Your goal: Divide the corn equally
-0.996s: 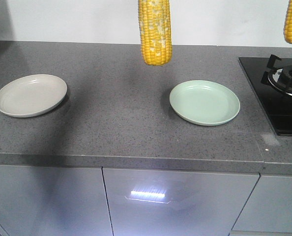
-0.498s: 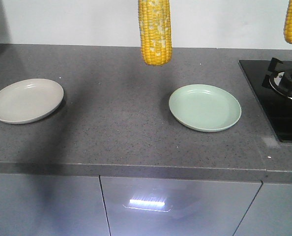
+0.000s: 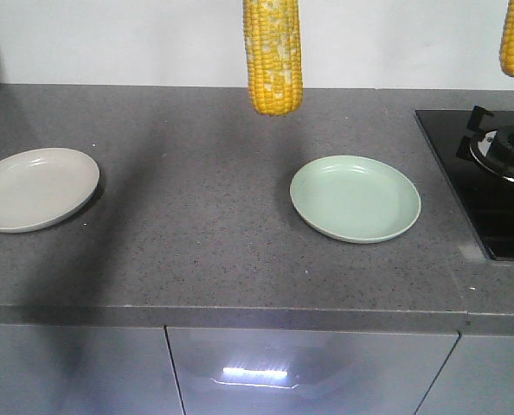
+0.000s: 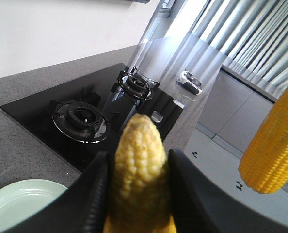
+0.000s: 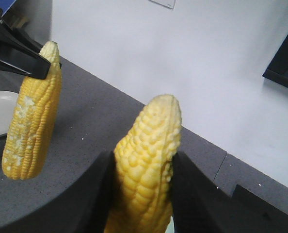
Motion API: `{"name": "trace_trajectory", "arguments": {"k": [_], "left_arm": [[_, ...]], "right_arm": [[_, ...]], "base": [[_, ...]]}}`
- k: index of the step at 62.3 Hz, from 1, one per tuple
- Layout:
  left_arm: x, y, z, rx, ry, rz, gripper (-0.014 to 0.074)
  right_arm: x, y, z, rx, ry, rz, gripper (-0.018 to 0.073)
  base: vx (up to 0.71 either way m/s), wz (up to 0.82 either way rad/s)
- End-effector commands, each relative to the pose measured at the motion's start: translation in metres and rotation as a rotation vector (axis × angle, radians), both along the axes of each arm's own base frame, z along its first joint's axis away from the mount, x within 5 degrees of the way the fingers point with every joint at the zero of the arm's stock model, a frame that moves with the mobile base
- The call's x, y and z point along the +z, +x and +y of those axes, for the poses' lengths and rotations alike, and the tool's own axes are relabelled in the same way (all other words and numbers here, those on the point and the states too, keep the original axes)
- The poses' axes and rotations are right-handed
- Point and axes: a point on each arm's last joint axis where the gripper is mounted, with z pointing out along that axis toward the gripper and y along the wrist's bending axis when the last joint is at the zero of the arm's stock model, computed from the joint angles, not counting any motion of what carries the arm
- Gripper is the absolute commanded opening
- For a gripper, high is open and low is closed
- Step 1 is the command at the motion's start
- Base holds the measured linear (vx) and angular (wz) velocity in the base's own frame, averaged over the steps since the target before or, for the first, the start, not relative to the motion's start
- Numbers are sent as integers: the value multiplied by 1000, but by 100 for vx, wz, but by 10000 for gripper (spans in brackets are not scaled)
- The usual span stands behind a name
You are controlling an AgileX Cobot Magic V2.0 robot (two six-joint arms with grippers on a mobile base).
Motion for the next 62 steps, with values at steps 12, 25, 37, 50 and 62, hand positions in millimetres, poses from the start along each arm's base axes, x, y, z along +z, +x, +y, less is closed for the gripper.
{"name": "trace_trajectory", "arguments": {"k": [12, 25, 37, 50, 62], "left_arm": [[46, -41, 10, -25, -98, -119, -7], [46, -41, 10, -25, -98, -119, -7], [46, -41, 10, -25, -98, -119, -7], [46, -41, 10, -25, -98, -119, -7], [46, -41, 10, -25, -98, -119, -7]], "right_arm": [[10, -10, 2, 7, 12, -53, -4], [10, -10, 2, 7, 12, -53, -4], [10, -10, 2, 7, 12, -53, -4], [10, -10, 2, 7, 12, -53, -4], [10, -10, 2, 7, 12, -53, -4]], "base": [[5, -3], [5, -3], [5, -3], [5, -2], [6, -3]]}}
